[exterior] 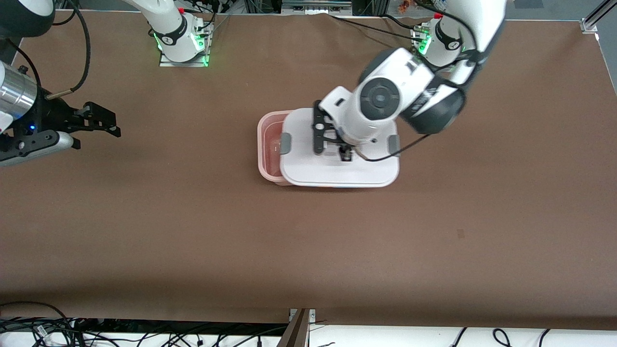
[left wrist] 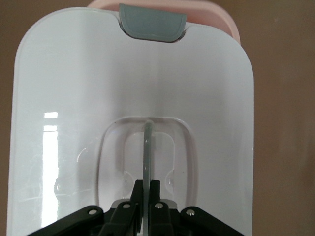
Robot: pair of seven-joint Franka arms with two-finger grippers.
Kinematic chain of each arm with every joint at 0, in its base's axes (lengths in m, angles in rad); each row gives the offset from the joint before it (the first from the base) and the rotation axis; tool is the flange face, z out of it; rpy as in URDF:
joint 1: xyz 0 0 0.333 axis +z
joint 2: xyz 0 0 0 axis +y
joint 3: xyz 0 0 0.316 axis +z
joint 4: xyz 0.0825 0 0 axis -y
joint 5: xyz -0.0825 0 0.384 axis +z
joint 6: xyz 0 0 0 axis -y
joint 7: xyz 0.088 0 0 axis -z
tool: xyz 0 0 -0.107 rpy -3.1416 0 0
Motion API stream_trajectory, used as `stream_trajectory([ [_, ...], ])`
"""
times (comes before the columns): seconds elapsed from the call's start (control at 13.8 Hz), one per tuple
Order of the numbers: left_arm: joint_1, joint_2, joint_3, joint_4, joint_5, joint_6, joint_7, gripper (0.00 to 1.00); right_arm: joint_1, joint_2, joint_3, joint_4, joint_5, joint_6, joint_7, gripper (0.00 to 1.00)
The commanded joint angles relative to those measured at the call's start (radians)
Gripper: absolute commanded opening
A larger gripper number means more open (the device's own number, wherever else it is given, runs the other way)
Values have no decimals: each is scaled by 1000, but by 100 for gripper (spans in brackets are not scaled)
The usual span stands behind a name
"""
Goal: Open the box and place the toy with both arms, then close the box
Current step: 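Carry the lid with the left gripper back over the box while the right gripper withdraws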
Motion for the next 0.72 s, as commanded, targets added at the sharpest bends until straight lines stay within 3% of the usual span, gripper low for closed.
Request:
stream_trajectory([
  [0.0,-56,63,10,29,-6,88,-109,0,9,-79,-11,-93,-53,-9,64,100],
  [0.22,-117,88,12,12,-3,139,-172,0,9,-123,-5,-141,-120,-3,61,100],
  [0.51,-111,91,12,-5,-3,128,-183,0,-1,-178,-3,-255,-127,67,61,100],
  [0.65,-104,76,12,-31,-3,121,-218,0,-62,-185,61,-268,-127,73,61,100],
])
